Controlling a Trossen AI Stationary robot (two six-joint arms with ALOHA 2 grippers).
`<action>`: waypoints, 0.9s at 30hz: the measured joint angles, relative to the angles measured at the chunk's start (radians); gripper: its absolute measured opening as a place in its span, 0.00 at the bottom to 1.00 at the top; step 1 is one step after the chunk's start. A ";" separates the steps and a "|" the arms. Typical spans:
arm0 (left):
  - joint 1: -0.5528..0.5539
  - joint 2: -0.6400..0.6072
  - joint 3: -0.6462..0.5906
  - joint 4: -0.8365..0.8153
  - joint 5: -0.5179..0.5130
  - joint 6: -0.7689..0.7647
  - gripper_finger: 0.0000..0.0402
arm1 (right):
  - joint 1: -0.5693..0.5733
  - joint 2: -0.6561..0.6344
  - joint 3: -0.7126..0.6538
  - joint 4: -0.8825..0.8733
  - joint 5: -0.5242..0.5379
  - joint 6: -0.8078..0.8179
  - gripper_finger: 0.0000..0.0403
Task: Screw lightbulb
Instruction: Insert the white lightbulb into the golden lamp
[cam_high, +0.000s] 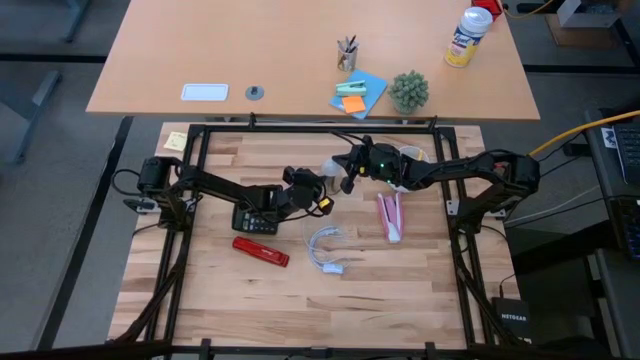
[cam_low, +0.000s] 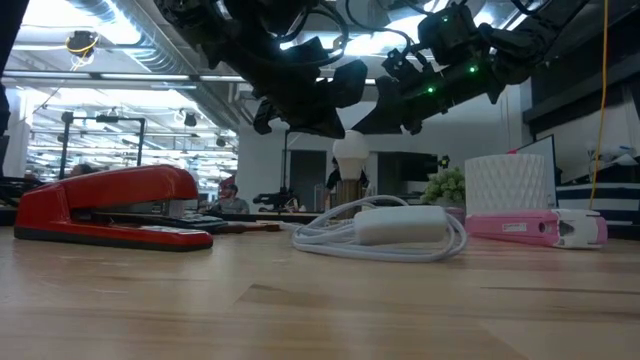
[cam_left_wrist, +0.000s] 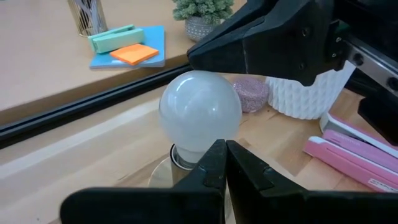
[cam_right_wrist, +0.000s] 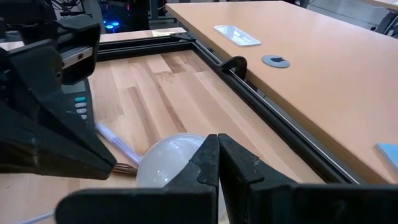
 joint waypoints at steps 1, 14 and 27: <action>0.000 0.000 0.000 0.000 0.000 0.000 0.00 | 0.000 0.000 0.000 0.002 0.006 0.000 0.02; 0.000 0.000 0.000 0.000 0.000 0.001 0.00 | 0.000 0.000 0.000 0.013 0.024 0.000 0.02; 0.000 0.000 0.000 0.000 0.000 -0.004 0.00 | -0.001 0.000 0.000 0.020 0.053 -0.001 0.02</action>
